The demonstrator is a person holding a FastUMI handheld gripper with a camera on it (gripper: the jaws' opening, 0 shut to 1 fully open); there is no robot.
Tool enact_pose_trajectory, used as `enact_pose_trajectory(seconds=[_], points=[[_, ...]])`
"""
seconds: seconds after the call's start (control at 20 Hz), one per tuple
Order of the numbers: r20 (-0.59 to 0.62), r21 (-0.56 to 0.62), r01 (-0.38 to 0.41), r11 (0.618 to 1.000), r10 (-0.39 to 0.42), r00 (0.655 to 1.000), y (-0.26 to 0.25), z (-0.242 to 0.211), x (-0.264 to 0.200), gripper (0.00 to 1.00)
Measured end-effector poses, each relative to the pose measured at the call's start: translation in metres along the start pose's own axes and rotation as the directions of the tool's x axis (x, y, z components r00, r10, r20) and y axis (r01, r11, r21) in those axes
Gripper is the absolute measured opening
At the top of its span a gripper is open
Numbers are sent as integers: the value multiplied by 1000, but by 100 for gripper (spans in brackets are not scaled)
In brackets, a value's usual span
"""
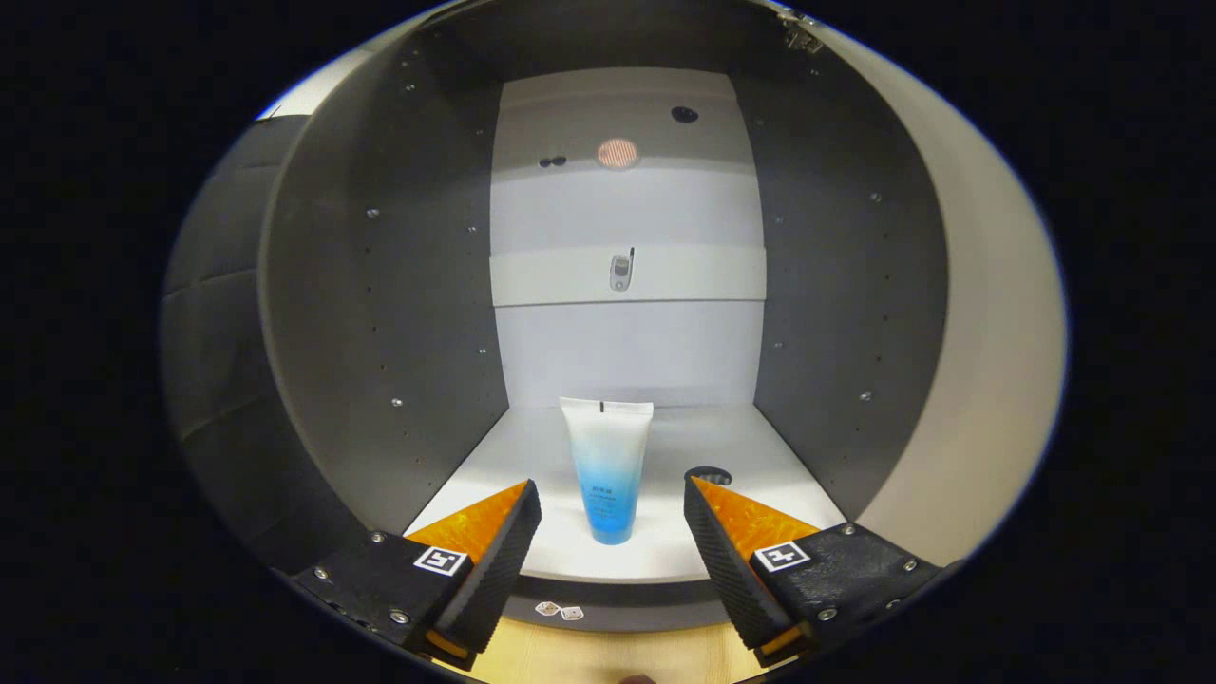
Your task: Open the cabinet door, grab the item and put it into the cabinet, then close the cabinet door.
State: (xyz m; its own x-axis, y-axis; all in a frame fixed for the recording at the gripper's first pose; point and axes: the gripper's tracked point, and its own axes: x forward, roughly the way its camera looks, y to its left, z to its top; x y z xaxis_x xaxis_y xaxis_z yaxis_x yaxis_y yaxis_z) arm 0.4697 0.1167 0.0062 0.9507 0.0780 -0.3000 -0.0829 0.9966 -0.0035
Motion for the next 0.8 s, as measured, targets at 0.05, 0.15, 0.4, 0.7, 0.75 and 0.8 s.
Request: enact_pose_trajectory(seconds=[0.05, 0.15, 0.4, 0.7, 0.75, 0.8], points=[[17, -2, -2, 1000, 2, 1000, 1, 2, -13, 94], [49, -5, -9, 1000, 9, 999, 7, 7, -40, 94], [123, -13, -26, 1000, 27, 992, 17, 16, -108, 94], [178, -3, -13, 1000, 13, 984, 16, 10, -177, 94], [179, 5, -11, 1000, 10, 984, 14, 6, -187, 94], [179, 12, -13, 1000, 10, 984, 14, 1, -197, 94]])
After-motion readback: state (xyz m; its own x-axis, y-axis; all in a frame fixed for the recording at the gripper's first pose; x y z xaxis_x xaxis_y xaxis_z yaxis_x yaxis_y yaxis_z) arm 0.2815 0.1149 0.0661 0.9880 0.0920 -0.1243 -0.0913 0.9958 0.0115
